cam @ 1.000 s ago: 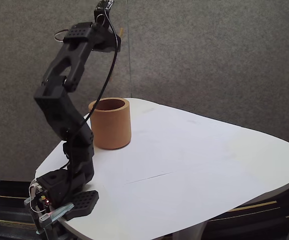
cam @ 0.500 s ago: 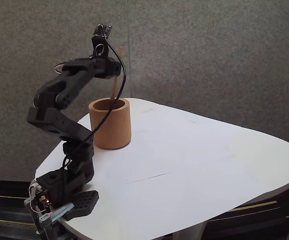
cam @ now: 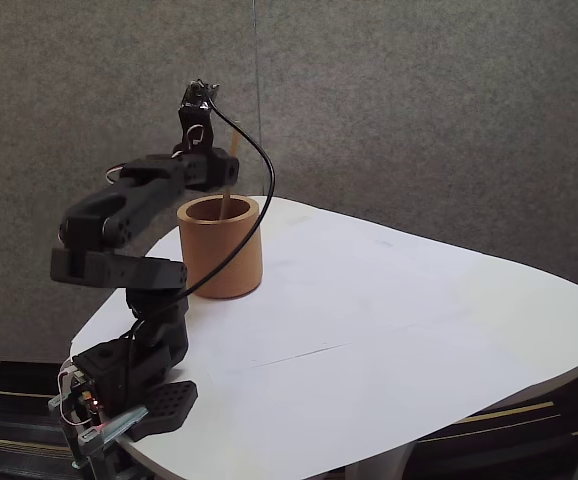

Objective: Grab the pen and put it in the pen holder.

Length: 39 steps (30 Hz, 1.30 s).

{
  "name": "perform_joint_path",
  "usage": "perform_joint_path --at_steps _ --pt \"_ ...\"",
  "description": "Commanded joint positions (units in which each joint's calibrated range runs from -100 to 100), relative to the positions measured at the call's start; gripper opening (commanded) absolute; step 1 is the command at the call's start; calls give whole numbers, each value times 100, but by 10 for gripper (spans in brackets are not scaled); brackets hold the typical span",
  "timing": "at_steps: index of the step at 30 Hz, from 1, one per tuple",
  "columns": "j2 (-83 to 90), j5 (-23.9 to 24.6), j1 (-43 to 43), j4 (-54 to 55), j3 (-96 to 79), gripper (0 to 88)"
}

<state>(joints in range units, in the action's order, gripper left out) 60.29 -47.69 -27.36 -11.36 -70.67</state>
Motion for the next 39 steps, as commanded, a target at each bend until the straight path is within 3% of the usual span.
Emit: perform_joint_path --at_steps 1,24,32,39 --pt "531 -29 -46 102 -325 6" --pt "791 7 -46 85 -1218 18" --pt "799 -19 -46 85 -1155 310" --pt "954 -3 -46 85 -1011 320"
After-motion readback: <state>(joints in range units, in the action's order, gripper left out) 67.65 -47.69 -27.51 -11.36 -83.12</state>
